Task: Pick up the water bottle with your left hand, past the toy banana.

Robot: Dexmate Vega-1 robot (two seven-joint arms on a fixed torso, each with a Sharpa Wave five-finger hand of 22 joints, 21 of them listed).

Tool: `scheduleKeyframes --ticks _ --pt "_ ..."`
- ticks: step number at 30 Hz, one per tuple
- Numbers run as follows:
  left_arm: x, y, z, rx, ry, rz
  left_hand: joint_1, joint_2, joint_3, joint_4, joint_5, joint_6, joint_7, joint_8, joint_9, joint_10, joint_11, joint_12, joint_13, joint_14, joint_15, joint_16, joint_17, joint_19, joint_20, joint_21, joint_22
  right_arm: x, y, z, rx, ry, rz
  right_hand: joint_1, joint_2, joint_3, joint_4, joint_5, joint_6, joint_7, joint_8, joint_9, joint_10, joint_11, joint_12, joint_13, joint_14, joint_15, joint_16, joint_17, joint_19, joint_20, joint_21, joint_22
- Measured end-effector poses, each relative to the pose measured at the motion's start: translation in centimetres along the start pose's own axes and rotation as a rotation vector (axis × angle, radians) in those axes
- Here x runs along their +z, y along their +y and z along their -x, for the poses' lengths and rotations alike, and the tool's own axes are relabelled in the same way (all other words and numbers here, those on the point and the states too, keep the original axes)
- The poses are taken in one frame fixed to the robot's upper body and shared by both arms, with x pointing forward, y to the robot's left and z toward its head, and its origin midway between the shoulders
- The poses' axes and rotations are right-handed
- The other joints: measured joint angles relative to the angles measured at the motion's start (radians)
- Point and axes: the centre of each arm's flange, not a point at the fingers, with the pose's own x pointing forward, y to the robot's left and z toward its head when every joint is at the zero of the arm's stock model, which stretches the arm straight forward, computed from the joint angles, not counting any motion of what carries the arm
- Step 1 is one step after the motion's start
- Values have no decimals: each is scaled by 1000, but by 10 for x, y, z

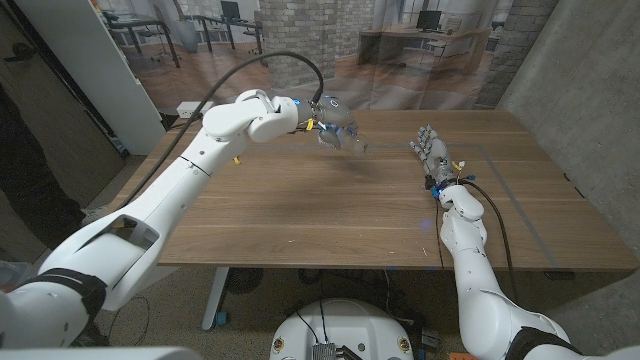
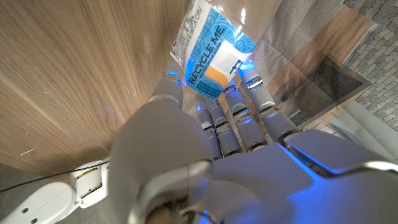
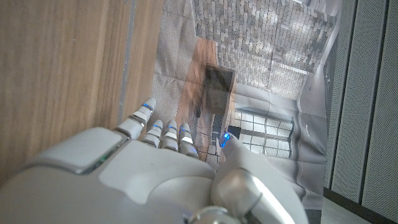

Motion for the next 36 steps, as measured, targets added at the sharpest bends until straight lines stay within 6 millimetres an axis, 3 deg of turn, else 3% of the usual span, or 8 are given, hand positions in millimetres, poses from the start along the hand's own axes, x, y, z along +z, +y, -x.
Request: scheduleKeyframes --ticks 36 --pt "-16 25 23 108 88 -47 2 -2 11 -11 -3 0 0 0 5 0 0 -11 14 9 -2 -10 14 -16 6 23 0 12 11 24 -17 -30 26 0 0 4 -4 4 0 0 0 0 0 0 0 0 0 0 0 0 0 0 0 0"
